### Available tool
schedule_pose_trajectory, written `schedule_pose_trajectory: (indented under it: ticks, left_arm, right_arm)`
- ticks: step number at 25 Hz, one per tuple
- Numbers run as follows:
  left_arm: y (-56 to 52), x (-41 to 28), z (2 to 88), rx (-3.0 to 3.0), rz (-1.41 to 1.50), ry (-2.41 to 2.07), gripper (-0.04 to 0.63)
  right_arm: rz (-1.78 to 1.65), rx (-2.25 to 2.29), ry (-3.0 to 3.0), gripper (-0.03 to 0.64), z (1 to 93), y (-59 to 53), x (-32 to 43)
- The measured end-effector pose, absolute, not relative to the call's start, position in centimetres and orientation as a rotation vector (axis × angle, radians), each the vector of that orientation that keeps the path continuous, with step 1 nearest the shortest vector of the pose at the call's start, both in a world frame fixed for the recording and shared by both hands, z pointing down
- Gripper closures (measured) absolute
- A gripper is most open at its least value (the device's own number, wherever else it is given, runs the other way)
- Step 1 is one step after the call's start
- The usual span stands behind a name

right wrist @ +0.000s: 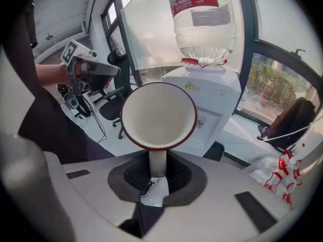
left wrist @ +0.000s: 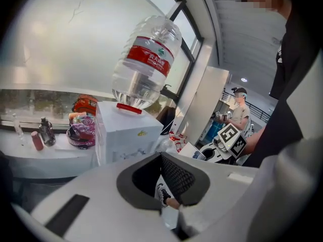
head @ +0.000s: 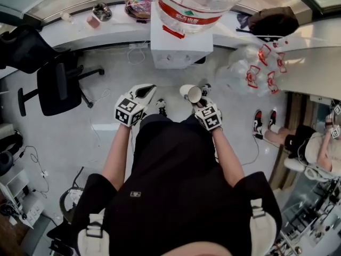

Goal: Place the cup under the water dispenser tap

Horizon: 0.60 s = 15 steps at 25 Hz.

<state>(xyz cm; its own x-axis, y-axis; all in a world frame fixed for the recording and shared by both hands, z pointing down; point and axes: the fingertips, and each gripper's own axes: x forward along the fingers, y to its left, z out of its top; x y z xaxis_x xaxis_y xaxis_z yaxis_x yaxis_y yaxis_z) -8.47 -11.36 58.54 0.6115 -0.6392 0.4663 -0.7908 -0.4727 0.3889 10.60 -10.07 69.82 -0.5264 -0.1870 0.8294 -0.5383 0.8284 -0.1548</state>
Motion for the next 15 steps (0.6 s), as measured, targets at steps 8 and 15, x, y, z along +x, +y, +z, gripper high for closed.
schedule_pose_trajectory:
  ticks: [8, 15]
  left_arm:
    - [-11.9, -8.1, 59.2, 2.136, 0.3, -1.252, 0.595]
    - [-13.6, -6.8, 59.2, 2.043, 0.237, -1.354, 0.595]
  right_arm:
    - [0.45, 0.367, -2.101, 0.578, 71.0, -13.8, 11.1]
    - [0.381, 0.205, -2.055, 0.578, 73.2, -17.2, 12.4]
